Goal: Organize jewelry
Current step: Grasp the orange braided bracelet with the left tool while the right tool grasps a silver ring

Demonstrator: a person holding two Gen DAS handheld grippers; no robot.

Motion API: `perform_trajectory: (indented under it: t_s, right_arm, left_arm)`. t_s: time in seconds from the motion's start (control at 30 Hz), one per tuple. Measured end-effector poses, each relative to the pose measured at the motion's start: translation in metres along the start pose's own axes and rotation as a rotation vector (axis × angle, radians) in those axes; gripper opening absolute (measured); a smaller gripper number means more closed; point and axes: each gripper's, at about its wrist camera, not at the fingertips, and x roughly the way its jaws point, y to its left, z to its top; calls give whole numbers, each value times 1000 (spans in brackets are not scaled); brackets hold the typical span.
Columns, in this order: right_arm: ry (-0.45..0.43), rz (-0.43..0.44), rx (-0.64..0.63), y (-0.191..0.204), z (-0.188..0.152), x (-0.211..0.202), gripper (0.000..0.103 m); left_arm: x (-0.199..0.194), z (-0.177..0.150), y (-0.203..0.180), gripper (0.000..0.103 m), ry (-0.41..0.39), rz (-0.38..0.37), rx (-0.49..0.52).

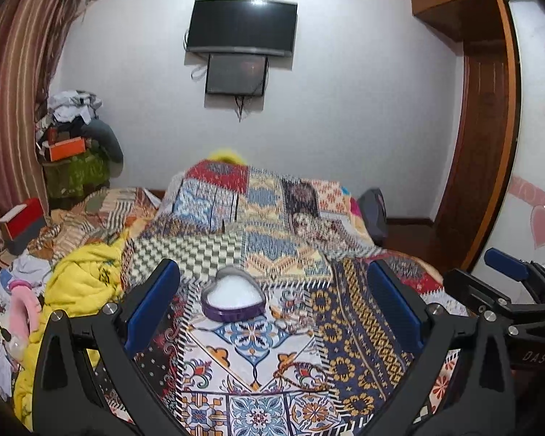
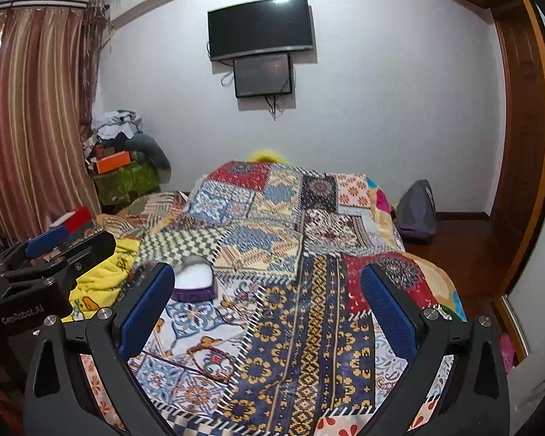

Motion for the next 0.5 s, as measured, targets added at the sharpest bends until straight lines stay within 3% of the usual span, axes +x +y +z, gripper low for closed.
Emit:
perform_trajectory:
  t_s: [0.37, 0.5]
  right_arm:
    - [192, -63, 15, -31, -36, 46, 101]
    - [261, -49, 4, -37, -50, 59, 101]
  left_arm:
    - [73, -46, -8, 103, 257, 30, 61]
    - [95, -69, -6, 103, 355, 8, 57]
